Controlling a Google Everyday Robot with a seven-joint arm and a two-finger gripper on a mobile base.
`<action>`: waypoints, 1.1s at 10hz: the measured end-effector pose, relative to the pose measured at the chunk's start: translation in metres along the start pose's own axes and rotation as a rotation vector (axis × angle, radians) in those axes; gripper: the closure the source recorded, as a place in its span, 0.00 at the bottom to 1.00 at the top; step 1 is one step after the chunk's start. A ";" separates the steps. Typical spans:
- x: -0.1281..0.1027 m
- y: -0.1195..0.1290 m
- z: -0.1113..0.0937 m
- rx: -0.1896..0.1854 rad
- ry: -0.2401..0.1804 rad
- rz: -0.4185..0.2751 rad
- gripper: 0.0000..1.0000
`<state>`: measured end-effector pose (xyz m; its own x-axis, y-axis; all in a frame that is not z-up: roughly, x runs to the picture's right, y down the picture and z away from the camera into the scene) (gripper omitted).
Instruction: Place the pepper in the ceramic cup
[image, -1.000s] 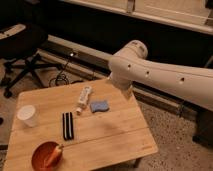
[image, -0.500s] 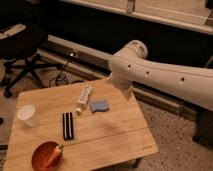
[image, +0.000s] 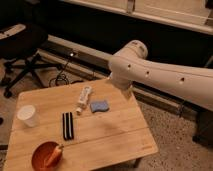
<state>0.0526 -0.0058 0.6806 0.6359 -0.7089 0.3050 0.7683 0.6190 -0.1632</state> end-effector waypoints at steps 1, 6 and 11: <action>0.000 0.000 0.000 0.000 0.000 0.000 0.20; 0.000 0.000 0.000 0.000 0.000 0.000 0.20; -0.036 -0.022 -0.007 0.036 -0.028 -0.123 0.20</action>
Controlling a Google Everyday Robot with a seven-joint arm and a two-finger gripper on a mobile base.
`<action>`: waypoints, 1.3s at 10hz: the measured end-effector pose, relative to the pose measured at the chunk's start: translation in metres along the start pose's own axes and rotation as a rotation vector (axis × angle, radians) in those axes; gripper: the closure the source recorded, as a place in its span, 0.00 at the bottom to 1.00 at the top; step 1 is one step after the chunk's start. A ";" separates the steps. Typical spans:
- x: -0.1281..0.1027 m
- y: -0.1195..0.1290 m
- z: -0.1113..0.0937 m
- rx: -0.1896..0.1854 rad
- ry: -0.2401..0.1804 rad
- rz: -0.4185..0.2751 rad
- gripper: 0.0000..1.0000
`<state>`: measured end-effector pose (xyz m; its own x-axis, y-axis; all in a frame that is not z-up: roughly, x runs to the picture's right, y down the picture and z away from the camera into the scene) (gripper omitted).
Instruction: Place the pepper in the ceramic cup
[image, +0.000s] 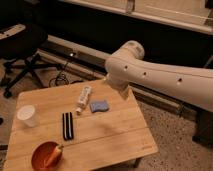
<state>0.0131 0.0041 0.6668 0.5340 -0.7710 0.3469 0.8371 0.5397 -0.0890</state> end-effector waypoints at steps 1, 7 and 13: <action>-0.021 -0.013 -0.003 0.021 -0.023 -0.061 0.20; -0.133 -0.043 -0.006 0.077 -0.165 -0.332 0.20; -0.212 -0.071 0.002 0.137 -0.260 -0.578 0.20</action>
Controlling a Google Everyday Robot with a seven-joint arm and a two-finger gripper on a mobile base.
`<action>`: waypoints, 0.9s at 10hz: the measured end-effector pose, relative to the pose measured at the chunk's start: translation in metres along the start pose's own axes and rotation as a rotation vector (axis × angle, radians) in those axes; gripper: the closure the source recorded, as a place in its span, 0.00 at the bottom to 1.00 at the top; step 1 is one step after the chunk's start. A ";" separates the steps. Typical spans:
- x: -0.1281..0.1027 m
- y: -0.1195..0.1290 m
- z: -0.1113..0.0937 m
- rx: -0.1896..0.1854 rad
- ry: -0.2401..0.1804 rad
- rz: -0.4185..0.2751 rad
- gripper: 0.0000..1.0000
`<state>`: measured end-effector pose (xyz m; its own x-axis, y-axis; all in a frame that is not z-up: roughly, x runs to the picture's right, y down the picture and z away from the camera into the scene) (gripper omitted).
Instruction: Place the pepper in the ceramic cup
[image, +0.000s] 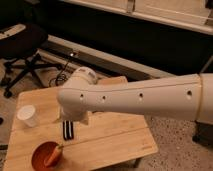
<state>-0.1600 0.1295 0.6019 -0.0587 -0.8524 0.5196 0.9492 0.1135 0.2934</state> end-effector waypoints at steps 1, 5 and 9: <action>-0.001 -0.009 0.006 0.008 -0.009 -0.041 0.20; -0.011 -0.034 0.026 0.010 -0.049 -0.194 0.20; -0.033 -0.041 0.044 -0.046 -0.073 -0.348 0.20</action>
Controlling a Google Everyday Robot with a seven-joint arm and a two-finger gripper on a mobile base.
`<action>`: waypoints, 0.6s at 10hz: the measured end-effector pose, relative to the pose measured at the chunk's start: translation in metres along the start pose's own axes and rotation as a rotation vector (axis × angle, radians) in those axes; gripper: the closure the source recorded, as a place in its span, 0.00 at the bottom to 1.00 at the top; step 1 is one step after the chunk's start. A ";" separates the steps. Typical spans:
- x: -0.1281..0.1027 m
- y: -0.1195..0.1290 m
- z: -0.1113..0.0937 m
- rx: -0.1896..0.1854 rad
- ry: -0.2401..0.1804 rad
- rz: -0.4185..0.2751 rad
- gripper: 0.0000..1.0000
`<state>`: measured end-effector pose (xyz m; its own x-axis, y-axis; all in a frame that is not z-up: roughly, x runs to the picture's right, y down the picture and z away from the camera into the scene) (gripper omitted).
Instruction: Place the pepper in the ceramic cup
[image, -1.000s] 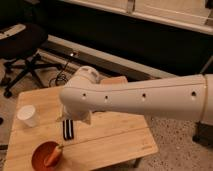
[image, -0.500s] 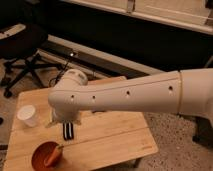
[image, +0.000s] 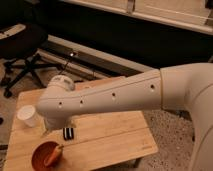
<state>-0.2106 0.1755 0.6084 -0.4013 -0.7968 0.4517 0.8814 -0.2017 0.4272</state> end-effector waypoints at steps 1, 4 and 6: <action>-0.005 -0.004 0.007 -0.013 -0.008 -0.028 0.20; -0.013 -0.015 0.025 -0.014 -0.039 -0.048 0.20; -0.018 -0.018 0.037 -0.014 -0.063 -0.053 0.20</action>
<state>-0.2286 0.2145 0.6217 -0.4618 -0.7473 0.4778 0.8619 -0.2509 0.4407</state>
